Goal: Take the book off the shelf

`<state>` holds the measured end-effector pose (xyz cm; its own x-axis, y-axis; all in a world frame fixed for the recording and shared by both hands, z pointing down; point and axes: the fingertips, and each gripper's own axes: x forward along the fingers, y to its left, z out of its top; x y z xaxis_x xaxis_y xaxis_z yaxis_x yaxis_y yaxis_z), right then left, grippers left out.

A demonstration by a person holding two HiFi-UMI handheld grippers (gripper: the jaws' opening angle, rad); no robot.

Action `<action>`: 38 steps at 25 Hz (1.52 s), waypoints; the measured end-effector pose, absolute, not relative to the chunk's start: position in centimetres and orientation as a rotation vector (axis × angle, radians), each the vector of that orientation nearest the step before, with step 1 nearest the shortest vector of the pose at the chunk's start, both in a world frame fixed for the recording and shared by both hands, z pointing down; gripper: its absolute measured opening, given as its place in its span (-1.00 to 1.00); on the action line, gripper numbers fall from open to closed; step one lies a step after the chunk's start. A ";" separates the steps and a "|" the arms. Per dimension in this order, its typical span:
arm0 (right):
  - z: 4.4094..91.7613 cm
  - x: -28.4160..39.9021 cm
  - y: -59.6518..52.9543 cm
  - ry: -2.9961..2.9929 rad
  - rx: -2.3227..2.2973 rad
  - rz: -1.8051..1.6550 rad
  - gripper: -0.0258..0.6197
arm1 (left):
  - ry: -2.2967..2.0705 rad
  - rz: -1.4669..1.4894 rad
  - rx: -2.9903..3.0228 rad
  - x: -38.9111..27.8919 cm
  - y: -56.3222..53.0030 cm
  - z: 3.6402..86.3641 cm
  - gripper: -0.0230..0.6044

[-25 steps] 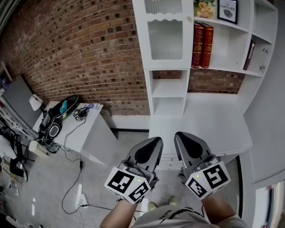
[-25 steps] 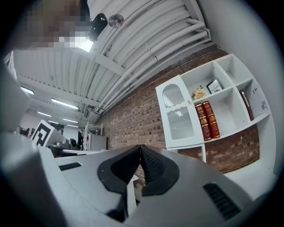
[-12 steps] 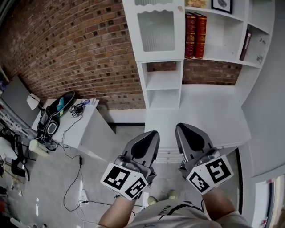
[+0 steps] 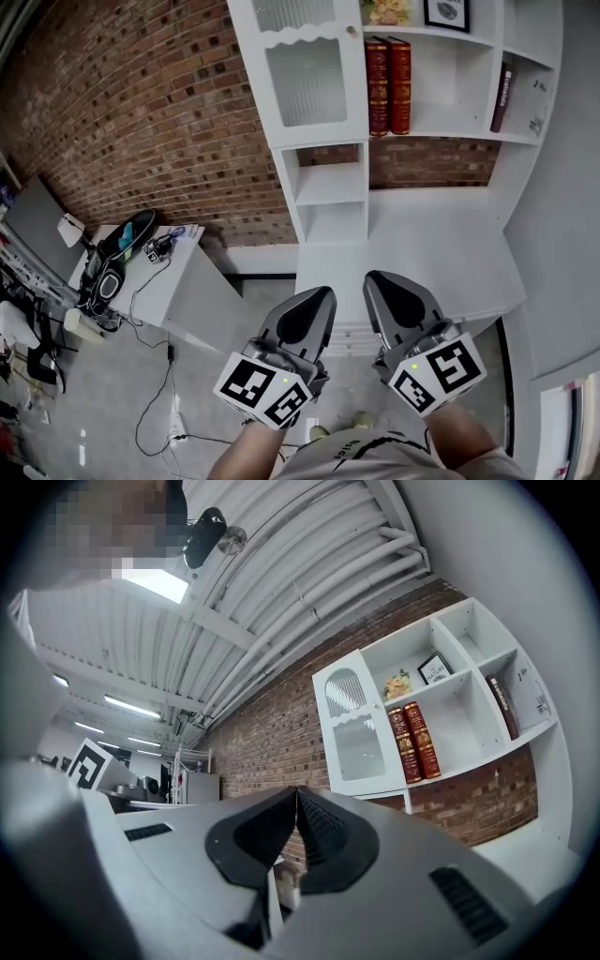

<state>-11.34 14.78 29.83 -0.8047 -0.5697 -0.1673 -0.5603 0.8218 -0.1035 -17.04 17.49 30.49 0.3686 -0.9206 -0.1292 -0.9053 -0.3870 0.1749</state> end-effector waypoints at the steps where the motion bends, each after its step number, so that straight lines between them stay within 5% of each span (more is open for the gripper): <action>1: 29.9 -10.9 14.6 2.811 -0.884 -0.072 -0.87 | -1.694 -0.313 2.540 -16.6 17.3 30.5 -0.89; 21: 30.5 -2.8 10.6 2.746 -1.001 -0.096 -0.87 | -1.629 -0.281 2.572 -10.0 13.0 30.8 -0.89; 38: 32.4 -5.6 2.5 2.764 -1.103 -0.100 -0.87 | -1.530 -0.287 2.617 -11.7 4.0 32.5 -0.89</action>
